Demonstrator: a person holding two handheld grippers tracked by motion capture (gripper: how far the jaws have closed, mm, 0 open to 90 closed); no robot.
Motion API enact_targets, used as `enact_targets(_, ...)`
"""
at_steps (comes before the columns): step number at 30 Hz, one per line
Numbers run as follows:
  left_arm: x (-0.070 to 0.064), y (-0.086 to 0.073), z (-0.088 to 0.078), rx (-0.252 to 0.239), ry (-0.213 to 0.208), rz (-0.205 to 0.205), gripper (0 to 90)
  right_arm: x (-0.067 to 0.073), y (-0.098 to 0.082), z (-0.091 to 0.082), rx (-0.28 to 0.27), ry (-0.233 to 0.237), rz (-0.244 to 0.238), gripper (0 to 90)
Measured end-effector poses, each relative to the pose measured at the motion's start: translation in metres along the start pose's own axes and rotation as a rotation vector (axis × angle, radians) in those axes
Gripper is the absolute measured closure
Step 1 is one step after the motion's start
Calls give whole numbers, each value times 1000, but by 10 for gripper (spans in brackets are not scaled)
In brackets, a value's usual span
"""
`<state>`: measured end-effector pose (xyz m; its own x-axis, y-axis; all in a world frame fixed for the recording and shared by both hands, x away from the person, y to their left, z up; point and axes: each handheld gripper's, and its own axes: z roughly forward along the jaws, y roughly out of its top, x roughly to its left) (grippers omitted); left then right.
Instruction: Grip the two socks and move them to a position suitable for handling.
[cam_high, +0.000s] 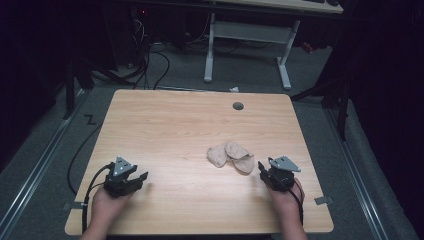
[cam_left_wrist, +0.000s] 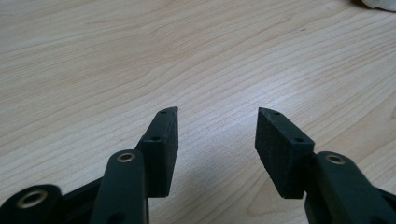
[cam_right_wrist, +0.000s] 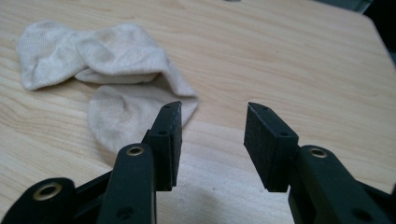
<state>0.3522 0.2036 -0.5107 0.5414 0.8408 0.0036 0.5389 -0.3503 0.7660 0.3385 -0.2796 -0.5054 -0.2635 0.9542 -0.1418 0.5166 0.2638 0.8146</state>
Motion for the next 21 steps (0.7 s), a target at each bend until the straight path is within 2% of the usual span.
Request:
enact_targets(2,0,1,0,-3,1,-4,496,1,0,2,7,6,-1,568)
enact_targets(3,-1,2,1,-4,4,-4,497,3,-1,4,18,9,-27,567)
enact_targets(5,-1,3,4,-4,9,0,496,5,-2,4,22,14,-39,567)
enact_targets(14,-2,2,3,-2,3,10,494,5,-1,3,30,25,-29,564)
enact_targets(21,4,-1,-1,-7,4,-15,494,7,1,7,35,42,-29,567)
